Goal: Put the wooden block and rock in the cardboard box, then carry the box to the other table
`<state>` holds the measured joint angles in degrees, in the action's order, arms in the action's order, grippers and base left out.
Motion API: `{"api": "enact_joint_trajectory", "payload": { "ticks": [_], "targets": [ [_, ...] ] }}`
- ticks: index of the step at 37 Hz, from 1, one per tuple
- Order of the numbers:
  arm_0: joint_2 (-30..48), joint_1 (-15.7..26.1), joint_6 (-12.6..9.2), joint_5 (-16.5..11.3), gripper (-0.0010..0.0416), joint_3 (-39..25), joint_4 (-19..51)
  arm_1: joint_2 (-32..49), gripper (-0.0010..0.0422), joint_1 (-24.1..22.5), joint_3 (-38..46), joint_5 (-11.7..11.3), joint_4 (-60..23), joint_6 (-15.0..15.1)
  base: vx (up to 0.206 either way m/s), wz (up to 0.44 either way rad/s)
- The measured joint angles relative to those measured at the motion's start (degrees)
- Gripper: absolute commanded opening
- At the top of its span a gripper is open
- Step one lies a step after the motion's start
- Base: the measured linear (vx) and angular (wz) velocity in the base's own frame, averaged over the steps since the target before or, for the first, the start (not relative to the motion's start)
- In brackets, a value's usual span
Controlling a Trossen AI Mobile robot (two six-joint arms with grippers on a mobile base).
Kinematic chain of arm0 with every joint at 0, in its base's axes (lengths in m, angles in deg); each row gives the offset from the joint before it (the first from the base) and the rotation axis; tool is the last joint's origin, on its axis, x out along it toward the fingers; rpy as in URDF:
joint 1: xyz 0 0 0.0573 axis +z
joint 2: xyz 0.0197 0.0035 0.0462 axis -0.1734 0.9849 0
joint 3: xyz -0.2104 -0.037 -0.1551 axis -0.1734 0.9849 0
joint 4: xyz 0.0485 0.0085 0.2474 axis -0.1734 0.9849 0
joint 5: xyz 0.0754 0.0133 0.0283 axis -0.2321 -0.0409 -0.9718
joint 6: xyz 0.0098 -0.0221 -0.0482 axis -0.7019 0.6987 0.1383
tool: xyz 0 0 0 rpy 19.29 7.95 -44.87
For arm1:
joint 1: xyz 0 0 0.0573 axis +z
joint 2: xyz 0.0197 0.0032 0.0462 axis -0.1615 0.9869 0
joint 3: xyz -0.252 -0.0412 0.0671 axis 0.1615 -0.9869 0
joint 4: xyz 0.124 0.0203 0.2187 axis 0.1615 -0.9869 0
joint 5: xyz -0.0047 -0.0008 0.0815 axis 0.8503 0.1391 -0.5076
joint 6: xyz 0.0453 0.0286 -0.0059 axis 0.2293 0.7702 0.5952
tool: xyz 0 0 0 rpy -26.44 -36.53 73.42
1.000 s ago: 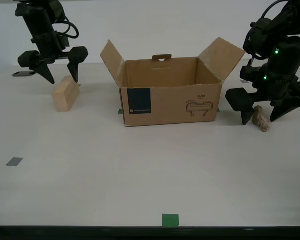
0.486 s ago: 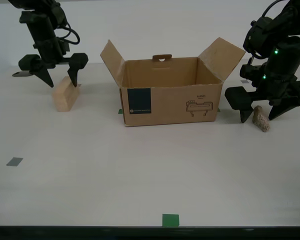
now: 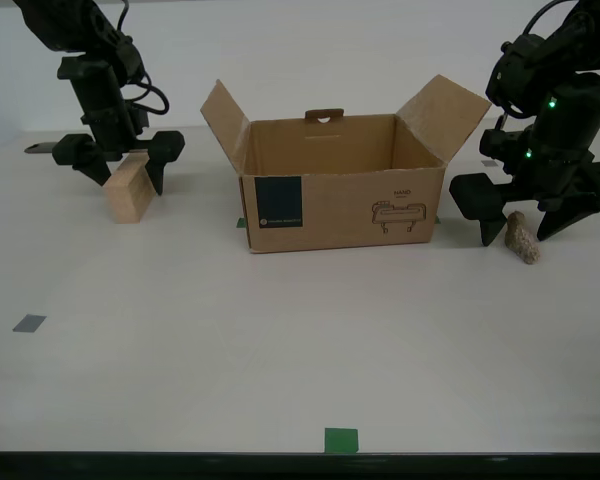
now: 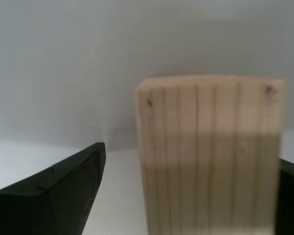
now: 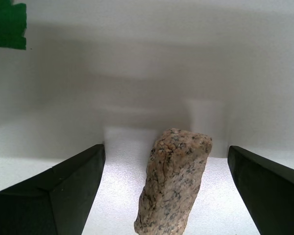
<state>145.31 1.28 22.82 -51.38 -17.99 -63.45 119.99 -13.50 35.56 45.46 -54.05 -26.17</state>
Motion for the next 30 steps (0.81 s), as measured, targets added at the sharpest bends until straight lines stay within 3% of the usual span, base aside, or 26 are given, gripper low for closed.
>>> {"api": "enact_joint_trajectory", "payload": {
  "ticks": [23,30],
  "targets": [
    [0.0,0.0,0.1,0.0,0.0278,0.0,-0.3,0.0,0.0353,0.0,0.0,-0.1,-1.2,0.0,0.0,0.0],
    [0.0,0.1,0.1,0.0,0.0236,0.0,-0.3,0.0,0.0315,0.0,0.0,-0.1,-1.3,0.0,0.0,0.0]
  ]
}}
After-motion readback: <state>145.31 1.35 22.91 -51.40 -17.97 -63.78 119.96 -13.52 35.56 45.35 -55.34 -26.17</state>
